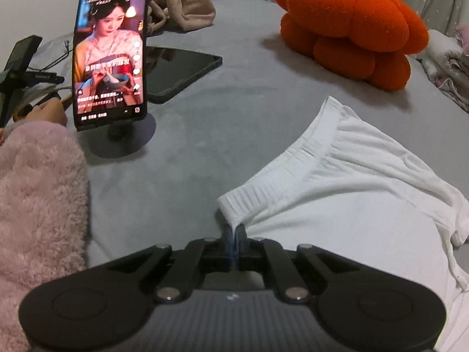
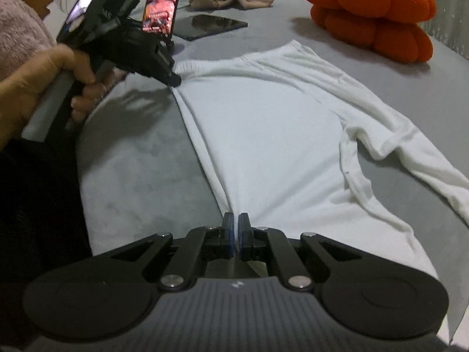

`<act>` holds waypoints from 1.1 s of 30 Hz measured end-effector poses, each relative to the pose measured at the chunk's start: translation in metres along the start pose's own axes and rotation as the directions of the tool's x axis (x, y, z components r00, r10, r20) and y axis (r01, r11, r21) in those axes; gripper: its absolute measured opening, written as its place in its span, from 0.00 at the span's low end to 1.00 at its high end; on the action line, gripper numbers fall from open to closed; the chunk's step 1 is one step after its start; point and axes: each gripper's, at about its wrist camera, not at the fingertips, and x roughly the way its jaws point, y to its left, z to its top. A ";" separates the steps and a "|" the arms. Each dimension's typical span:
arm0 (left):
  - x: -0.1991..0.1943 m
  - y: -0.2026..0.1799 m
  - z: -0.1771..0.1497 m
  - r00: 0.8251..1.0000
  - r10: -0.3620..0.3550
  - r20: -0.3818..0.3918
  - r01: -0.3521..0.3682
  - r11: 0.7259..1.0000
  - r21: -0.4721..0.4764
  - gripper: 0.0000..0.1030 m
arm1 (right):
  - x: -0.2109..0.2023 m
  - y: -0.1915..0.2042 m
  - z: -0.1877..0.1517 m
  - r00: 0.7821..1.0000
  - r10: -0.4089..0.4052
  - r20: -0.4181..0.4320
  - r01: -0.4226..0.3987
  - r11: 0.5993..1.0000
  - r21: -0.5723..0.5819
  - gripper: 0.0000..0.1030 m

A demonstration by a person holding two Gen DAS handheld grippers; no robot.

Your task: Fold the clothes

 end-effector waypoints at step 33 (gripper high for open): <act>-0.047 -0.110 -0.017 0.960 -0.277 0.040 0.260 0.936 0.239 0.57 | -0.107 -0.107 -0.062 0.942 -0.330 0.069 0.268 0.859 0.437 0.50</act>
